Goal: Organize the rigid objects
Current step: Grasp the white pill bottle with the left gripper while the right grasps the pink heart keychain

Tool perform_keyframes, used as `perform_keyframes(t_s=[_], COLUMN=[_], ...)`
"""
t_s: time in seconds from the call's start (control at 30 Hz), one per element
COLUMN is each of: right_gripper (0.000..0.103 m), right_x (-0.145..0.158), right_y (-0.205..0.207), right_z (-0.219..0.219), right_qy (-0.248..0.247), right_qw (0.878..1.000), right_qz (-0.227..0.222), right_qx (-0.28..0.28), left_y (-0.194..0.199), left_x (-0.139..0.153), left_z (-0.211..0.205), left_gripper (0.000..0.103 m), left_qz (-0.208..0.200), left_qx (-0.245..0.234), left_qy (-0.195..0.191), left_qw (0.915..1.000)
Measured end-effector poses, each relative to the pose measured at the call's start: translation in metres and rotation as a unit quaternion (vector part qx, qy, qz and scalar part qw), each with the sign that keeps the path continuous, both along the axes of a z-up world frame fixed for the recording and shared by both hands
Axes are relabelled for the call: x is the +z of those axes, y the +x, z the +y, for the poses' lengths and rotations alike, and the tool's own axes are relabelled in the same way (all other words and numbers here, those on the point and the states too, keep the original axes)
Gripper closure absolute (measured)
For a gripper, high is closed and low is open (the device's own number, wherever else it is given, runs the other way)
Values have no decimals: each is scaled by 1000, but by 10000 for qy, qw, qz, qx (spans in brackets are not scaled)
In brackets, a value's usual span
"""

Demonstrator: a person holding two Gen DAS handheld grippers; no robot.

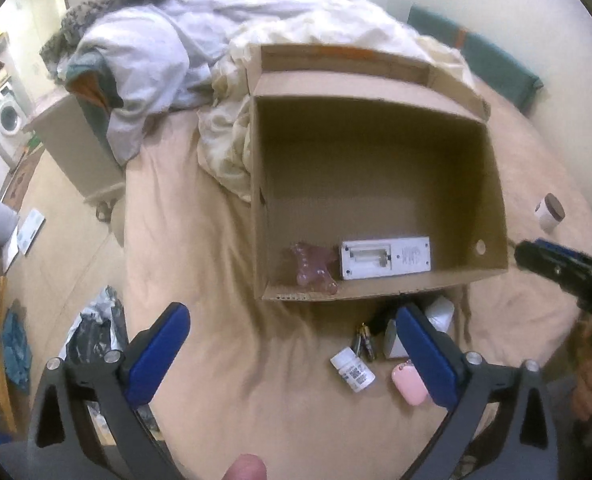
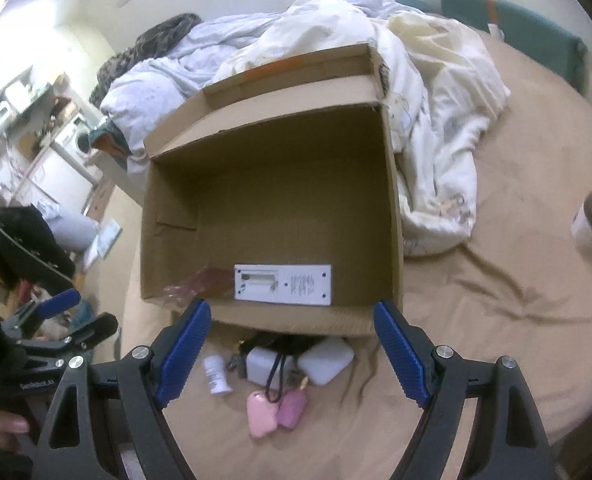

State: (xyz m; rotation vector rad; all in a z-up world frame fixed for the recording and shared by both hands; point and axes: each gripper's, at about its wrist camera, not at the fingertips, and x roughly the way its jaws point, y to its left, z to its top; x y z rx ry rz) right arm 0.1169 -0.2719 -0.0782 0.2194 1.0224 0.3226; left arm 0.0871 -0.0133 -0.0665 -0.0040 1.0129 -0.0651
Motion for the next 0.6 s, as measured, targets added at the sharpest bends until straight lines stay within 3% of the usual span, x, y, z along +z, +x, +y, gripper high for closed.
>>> perform_keyframes(t_s=[0.13,0.3,0.43,0.6], right_gripper=[0,0,0,0], right_x=[-7,-13,-19,-30], right_y=[-13,-21,-11,2], right_z=[-2,-7,-9,-7], right_qy=[21,83,-122,-376], right_qw=[9999,9993,9988,9968], right_qz=[133,124,123,434], right_qx=[-85,-350,-455,-559], left_y=[-5,-1,3,11], left_x=[-4,-17,-30,-42], left_z=[3,1,1,8], left_gripper=[1,0,0,1], left_qz=[-57,177,192,356], left_qx=[81,119,304,391], left_qy=[11,34,469,324], left_qw=[10000,9998,9983,9981])
